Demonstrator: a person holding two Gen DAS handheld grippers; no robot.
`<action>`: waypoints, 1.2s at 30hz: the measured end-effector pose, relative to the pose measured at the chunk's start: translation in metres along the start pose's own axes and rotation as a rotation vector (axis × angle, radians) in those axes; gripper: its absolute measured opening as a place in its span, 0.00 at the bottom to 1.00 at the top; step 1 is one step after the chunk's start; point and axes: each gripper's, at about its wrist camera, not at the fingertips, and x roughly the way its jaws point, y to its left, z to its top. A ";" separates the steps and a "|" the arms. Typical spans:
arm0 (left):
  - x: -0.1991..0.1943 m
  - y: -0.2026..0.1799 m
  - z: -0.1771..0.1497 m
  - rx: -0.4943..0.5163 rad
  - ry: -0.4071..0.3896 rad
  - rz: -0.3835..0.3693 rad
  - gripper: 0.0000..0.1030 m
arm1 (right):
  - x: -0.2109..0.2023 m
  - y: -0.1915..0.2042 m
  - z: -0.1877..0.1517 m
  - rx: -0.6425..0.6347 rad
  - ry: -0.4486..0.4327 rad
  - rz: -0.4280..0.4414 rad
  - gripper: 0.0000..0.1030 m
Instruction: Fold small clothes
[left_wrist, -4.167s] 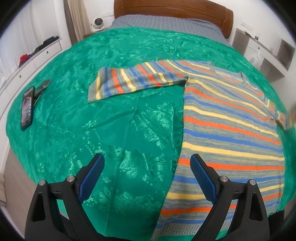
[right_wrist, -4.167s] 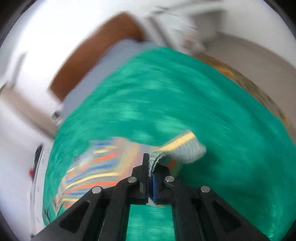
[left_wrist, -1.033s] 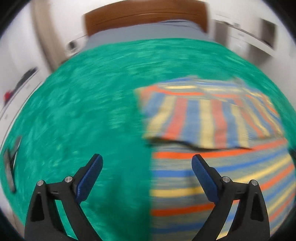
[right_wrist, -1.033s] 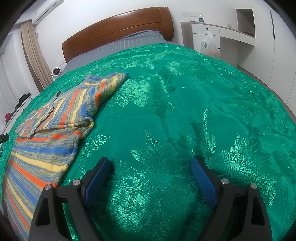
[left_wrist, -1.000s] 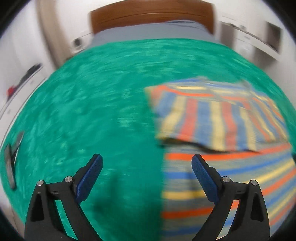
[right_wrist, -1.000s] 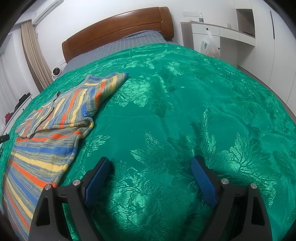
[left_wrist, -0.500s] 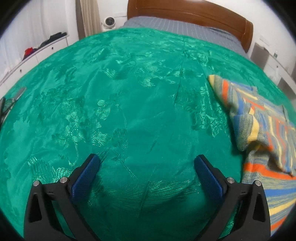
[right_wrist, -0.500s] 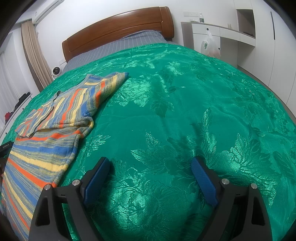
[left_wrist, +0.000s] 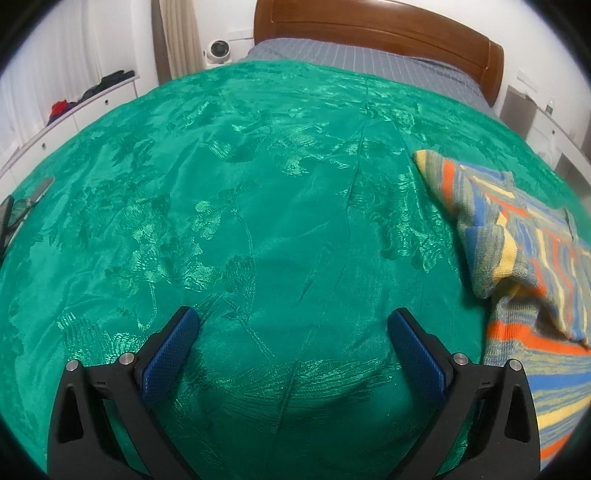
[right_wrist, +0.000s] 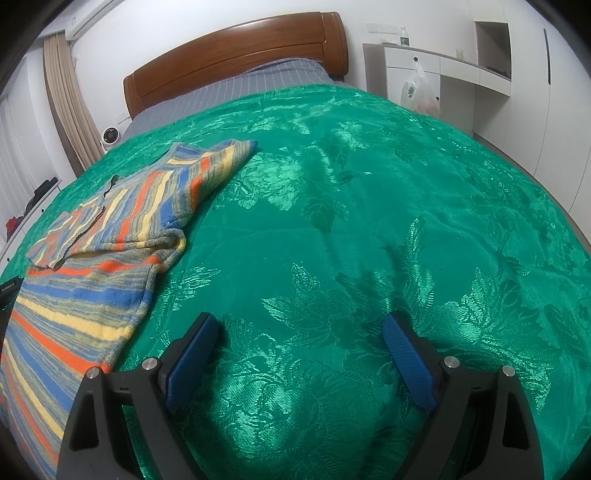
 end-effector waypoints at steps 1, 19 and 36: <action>0.000 0.000 0.000 0.000 0.002 0.001 1.00 | 0.000 0.000 0.000 -0.001 0.000 0.000 0.88; 0.001 0.000 -0.001 -0.005 0.001 -0.004 1.00 | 0.003 0.005 0.000 -0.023 0.012 -0.028 0.90; 0.003 -0.003 -0.001 0.072 -0.008 -0.025 1.00 | -0.028 0.023 0.053 -0.036 0.107 -0.014 0.88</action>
